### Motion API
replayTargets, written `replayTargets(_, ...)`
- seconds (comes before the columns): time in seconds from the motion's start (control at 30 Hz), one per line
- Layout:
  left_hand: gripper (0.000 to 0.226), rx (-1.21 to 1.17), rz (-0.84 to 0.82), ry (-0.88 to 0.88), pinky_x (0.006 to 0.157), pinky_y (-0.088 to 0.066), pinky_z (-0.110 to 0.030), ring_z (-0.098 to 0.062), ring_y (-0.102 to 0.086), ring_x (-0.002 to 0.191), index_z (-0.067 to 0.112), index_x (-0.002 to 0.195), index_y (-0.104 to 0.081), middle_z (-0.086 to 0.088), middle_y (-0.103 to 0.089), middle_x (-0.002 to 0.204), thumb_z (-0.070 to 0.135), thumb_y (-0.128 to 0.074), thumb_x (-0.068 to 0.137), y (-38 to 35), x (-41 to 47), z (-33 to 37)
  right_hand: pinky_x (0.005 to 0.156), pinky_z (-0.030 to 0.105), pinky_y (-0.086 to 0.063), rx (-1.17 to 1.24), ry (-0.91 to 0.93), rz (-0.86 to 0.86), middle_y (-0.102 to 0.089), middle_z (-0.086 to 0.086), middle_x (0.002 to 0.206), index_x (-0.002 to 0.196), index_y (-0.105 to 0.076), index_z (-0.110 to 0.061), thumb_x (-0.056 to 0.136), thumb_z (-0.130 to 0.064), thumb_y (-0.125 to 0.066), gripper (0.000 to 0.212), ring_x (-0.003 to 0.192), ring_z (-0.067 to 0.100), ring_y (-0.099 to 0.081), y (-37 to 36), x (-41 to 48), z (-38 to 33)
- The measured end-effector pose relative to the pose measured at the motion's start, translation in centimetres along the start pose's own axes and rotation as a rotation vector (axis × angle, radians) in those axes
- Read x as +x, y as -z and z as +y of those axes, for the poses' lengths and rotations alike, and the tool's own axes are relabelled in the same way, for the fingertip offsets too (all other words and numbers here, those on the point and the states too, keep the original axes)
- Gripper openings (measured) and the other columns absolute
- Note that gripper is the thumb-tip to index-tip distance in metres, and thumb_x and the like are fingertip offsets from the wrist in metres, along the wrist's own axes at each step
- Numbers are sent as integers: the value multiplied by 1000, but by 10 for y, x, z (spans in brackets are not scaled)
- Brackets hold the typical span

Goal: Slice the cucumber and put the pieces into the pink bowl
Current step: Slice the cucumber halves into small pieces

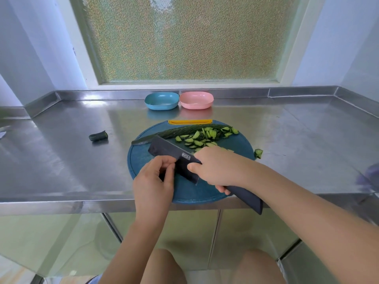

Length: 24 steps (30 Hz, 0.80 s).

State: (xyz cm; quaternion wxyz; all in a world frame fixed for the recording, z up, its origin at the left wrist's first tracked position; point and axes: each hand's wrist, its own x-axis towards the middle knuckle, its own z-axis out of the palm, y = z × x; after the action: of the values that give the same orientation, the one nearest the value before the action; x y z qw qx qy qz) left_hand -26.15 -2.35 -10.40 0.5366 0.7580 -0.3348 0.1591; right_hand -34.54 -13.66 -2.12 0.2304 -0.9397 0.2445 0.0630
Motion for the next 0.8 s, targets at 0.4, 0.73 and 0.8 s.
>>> replayTargets(0.4,10,-4,-18,59,72,-47,-19,-3,-60,79,17,95,-63,14,-62,81,11,-60,88,-1,-1,3,31,19,-35,38,-15,51,-49,6,58,70,-33,-21,101,-29,-36,33,24,11,-42,-9,-20,15)
replayTargets(0.73,9,-32,-14,65,71,-48,-15,-3,-61,78,16,92,-63,9,-64,82,8,-61,87,0,-2,3,38,23,-40,76,-11,48,-53,16,55,72,-38,-13,100,-27,-37,31,31,19,-47,3,-19,8)
replayTargets(0.8,9,-32,-12,59,70,-49,-17,-3,-60,76,16,90,-64,10,-64,81,8,-62,87,0,-1,3,38,23,-40,84,-20,50,-50,13,52,73,-38,-12,100,-27,-38,30,31,18,-47,5,-17,8)
